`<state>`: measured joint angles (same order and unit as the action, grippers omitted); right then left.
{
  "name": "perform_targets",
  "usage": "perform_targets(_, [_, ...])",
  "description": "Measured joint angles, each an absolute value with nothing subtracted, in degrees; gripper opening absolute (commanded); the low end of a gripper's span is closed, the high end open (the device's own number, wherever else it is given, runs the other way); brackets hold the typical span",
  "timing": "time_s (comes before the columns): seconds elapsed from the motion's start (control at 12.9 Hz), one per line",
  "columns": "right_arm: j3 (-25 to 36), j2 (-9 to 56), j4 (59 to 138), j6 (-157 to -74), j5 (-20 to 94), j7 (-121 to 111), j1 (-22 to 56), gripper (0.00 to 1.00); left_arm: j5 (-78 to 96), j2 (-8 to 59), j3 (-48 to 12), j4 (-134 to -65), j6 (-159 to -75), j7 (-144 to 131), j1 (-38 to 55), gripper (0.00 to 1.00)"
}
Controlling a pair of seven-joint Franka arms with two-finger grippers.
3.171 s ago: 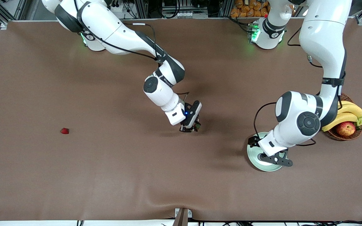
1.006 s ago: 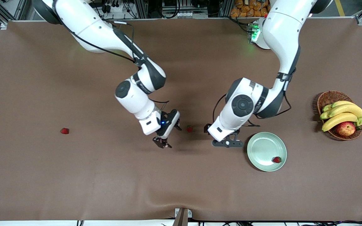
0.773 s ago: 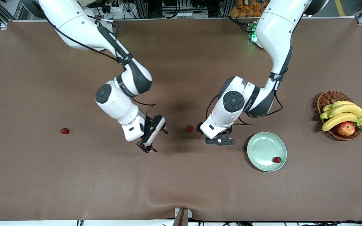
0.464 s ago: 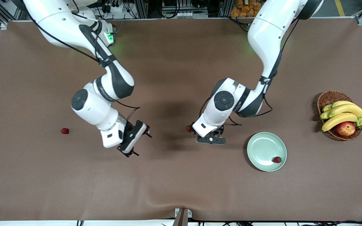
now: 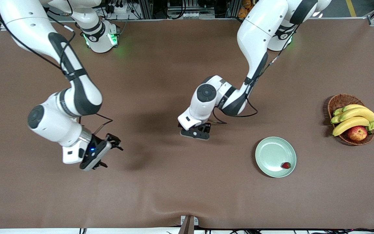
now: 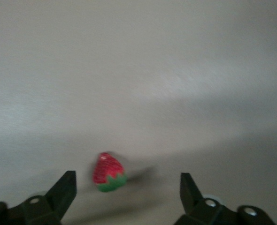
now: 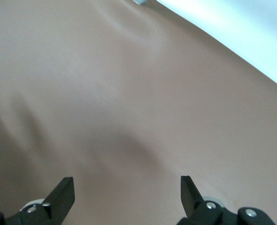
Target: Collect all strawberries into plate
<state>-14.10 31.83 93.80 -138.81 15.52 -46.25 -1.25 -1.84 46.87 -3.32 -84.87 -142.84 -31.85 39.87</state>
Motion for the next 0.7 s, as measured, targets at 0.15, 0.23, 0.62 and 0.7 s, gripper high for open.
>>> perform_targets(0.15, [-14.05, 31.34, 93.79, -135.41, 15.51, -46.46, -4.6, 1.0, -3.82, 47.42, -3.15, -84.86, -143.04, -31.81, 40.43, 0.78])
perform_targets(0.23, [-14.01, 31.19, 93.82, -133.34, 15.49, -46.51, -6.41, 1.0, -4.28, 47.6, -2.98, -84.86, -143.08, -31.62, 40.39, 0.74])
perform_targets(0.62, [-13.49, 31.17, 94.6, -128.37, 12.3, -49.24, -17.24, 1.0, -6.46, 48.16, -2.55, -84.86, -143.11, -29.88, 39.96, 0.66])
perform_targets(0.7, [-13.48, 31.17, 94.85, -128.22, 10.98, -49.33, -19.17, 1.0, -6.47, 48.33, -2.52, -84.86, -143.11, -29.88, 39.87, 0.63])
